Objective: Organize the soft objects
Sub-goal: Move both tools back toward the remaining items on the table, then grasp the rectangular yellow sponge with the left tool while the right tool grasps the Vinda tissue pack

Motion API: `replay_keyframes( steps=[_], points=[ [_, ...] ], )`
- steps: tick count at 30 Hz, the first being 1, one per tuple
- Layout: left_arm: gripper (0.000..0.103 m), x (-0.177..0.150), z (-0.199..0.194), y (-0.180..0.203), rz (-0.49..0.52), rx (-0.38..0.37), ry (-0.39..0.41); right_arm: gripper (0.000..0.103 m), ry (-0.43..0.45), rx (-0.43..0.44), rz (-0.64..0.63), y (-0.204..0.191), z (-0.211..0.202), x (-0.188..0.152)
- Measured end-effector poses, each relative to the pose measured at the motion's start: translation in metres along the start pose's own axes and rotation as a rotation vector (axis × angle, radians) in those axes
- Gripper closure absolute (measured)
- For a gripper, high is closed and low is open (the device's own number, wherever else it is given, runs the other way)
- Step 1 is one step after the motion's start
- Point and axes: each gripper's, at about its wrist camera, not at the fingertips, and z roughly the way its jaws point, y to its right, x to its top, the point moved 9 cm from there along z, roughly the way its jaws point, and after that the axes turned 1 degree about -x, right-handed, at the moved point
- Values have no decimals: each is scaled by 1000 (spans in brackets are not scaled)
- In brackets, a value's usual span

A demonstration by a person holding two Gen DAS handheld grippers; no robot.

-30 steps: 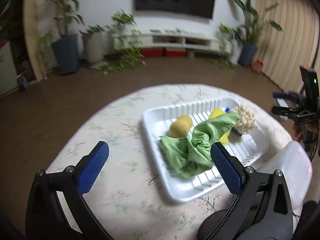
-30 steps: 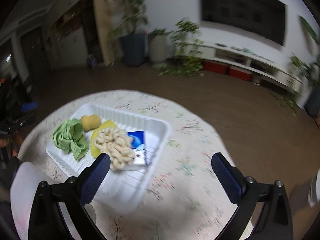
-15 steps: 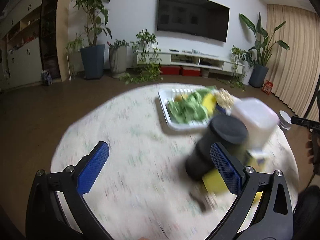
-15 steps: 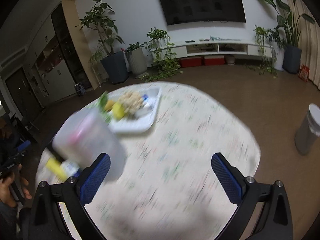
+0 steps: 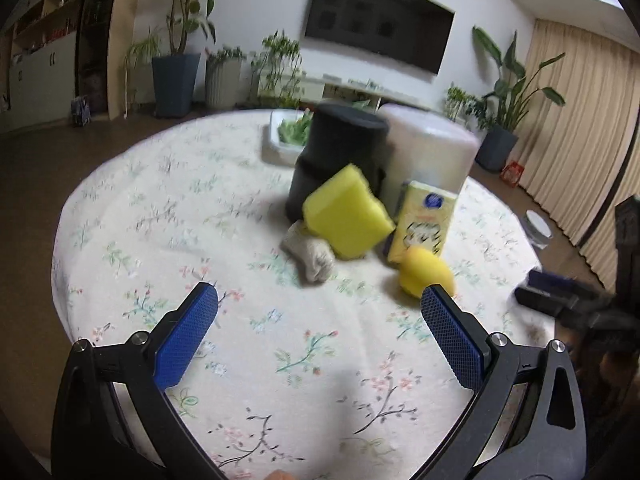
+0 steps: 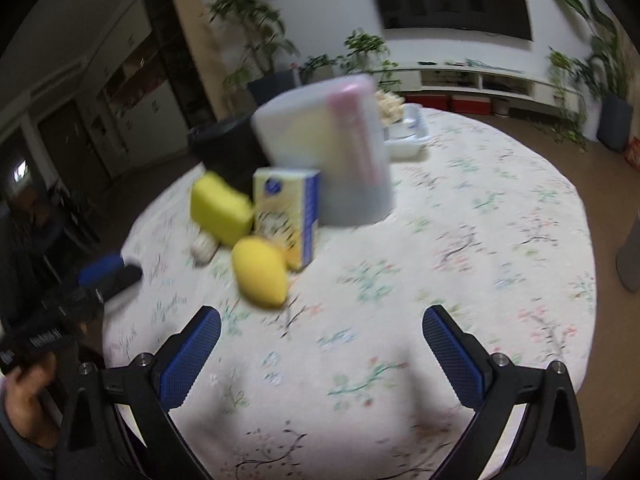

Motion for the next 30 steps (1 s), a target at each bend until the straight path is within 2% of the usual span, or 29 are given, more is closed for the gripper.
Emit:
replay_keyframes(
  steps=[2,7,10,12,15,21,25,30],
  points=[
    [0,4,-4,1,8,3,28,0,-6,8,0,-6,3,-2],
    [0,7,14,-6,-29,25,-67,0,0,-23,26,1,7,11],
    [0,9,31,-11,-120,-33,-139,0,16,-35,57,6,10,29],
    [1,11,38,-11,-142,-59,-143,0,22,-37,56,6,15,39],
    [1,20,47,-10,-86,-1,-127,0,13,-39,40,1,24,51],
    [1,33,66,-4,-13,9,-140,0,-7,-39,33,-2,35,54],
    [1,39,80,3,38,-2,-165,0,-31,-64,52,9,39,42],
    [1,39,89,10,18,-28,-179,0,-20,-97,62,20,37,47]
  ],
)
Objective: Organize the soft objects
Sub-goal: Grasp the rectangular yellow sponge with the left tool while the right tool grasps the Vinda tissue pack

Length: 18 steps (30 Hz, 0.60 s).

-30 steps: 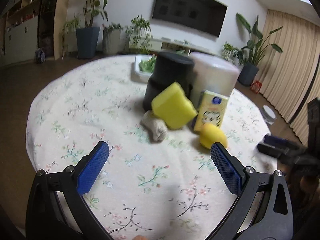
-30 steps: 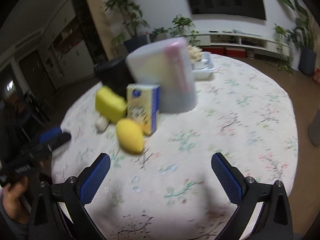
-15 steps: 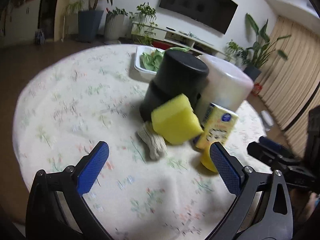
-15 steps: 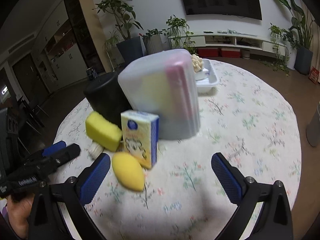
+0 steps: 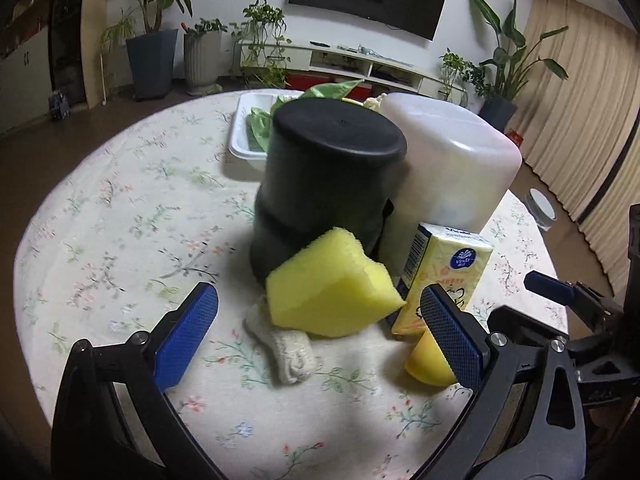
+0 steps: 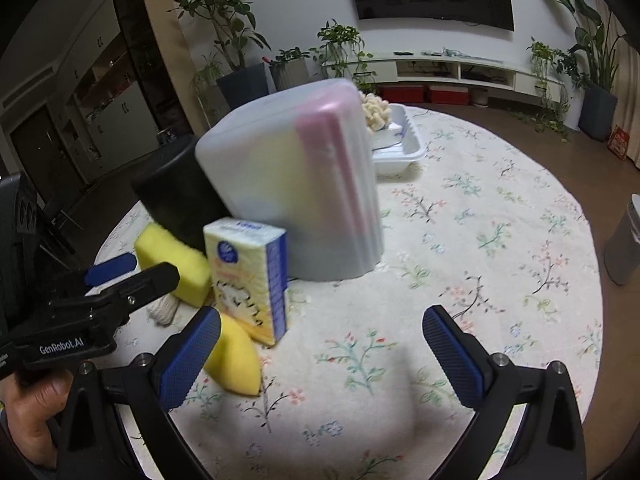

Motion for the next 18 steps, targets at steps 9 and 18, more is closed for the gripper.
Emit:
replay_keyframes(
  steps=[9,18],
  points=[
    [1,-2,12,0,-66,-48,-20,0,19,-14,-29,-2,-1,3],
    [4,-1,16,6,-61,-100,17,0,10,-12,-34,-1,5,1]
  ],
)
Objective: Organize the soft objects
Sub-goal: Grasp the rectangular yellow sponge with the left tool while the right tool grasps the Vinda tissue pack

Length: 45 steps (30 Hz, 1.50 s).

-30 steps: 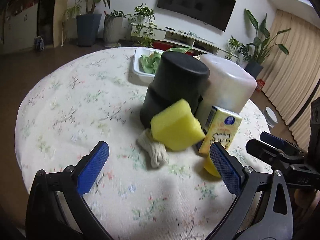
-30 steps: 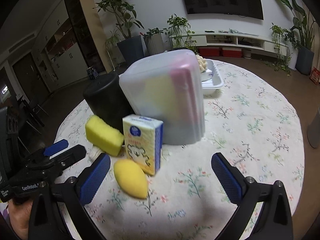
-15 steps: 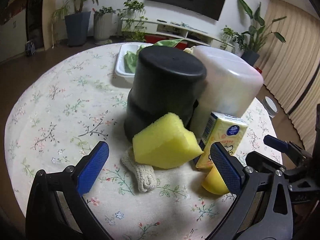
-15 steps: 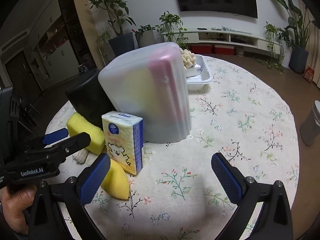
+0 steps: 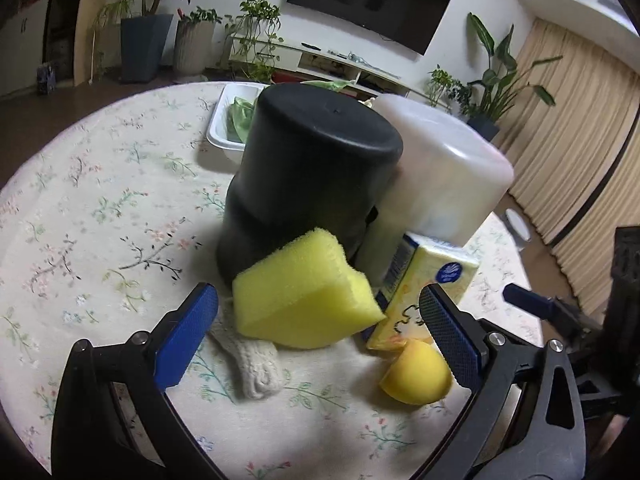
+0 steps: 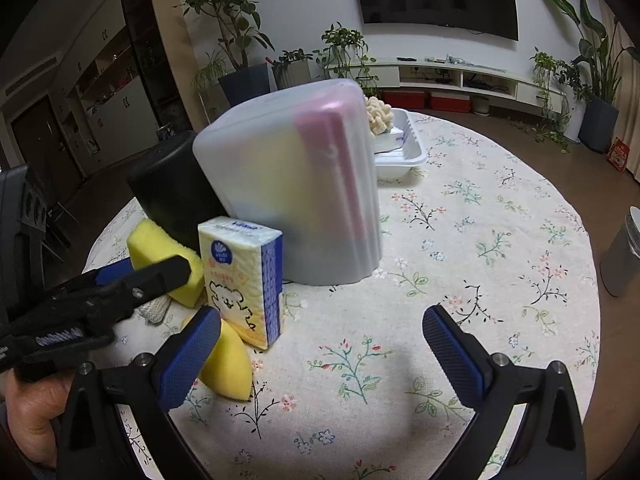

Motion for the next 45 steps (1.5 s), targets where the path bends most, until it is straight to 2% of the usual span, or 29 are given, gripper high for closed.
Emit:
replay_keyframes(
  steps=[1,3,5,11,13,16,23,28,36,38,42,43,45],
  points=[
    [13,-3,3,0,10,14,-12,0,3,-5,-2,0,0,0],
    [15,-3,4,1,23,35,-13,0,7,-17,1,4,0,0],
    [22,-2,3,3,28,29,-7,0,1,-18,15,6,1,0],
    [24,-2,5,5,32,35,-13,0,-5,-29,10,6,1,0],
    [34,-1,4,3,39,41,-4,0,-3,-32,6,6,1,1],
    [38,-1,3,0,38,37,7,0,-8,-37,5,4,1,1],
    [42,-1,-4,2,61,52,40,0,-20,-40,4,0,7,5],
    [43,-2,-8,-5,42,58,51,0,-16,2,0,-15,15,14],
    [45,-1,-14,-17,4,58,66,0,-62,42,31,-23,33,12],
    [45,-1,-15,-20,-7,55,72,0,-76,77,53,-27,36,12],
    [47,-3,-18,-25,-48,26,71,4,-83,110,56,-33,40,13],
    [53,-5,-16,-26,-57,15,58,6,-87,113,48,-35,43,13],
    [55,-8,-12,-29,-75,12,39,16,-90,127,44,-38,46,12]
  ],
)
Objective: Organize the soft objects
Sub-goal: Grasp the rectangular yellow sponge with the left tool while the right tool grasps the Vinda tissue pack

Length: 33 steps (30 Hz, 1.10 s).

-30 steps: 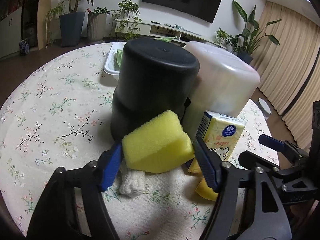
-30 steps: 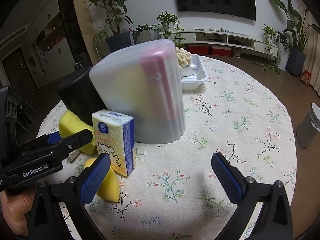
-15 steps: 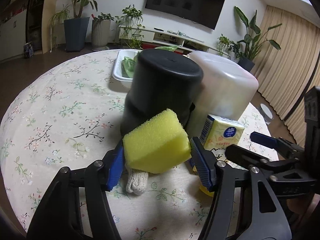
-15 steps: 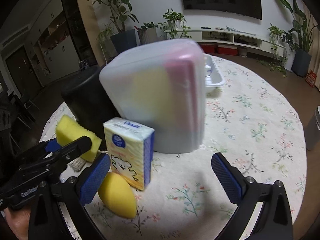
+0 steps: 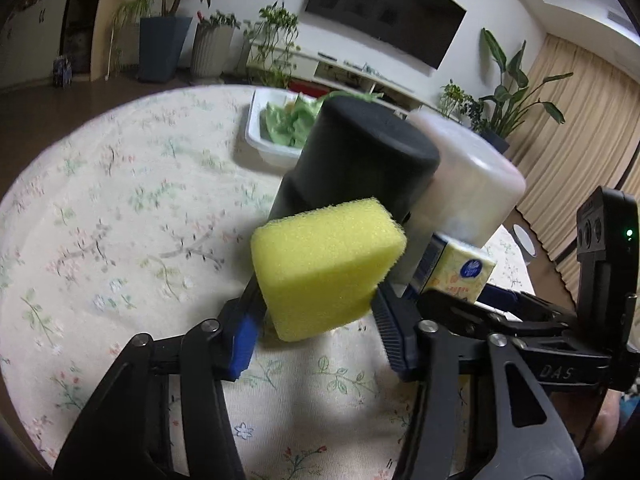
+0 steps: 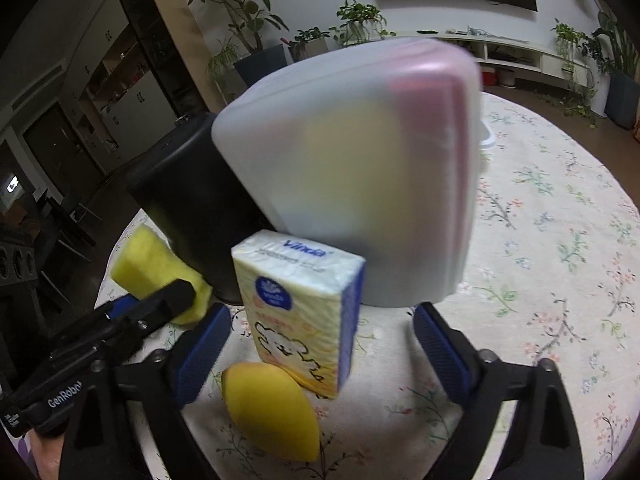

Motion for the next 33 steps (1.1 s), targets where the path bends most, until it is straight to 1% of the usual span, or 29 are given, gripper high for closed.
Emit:
replay_keyframes(
  steps=[1,2,3,5,7,11,14,16,25,29,33],
  points=[
    [54,0,0,-1,-11,-10,-2,20,-4,5,-7,-1,2,-1],
    [54,0,-1,-2,-13,-13,2,27,-7,5,-14,-2,3,-2],
    [54,0,-1,-1,-10,-12,4,39,-8,15,-21,-4,4,-2],
    [54,-1,0,3,2,-14,0,49,-11,38,-41,-10,3,-4],
    [54,0,-1,6,11,-16,7,51,1,38,-69,-15,-1,-6],
    [55,0,-2,6,3,-18,12,64,30,48,-94,-21,-12,-8],
    [56,-1,-4,7,7,-19,14,69,50,35,-113,-21,-21,-11],
    [56,-1,-3,8,18,-18,10,76,53,30,-117,-19,-23,-14],
    [56,-2,-7,14,22,-47,16,77,87,28,-121,-20,-43,-16],
    [57,-1,-12,19,31,-51,19,77,112,-3,-132,-16,-57,-13],
    [57,-6,-22,27,44,-56,18,77,123,-36,-124,-4,-69,-12]
  ],
)
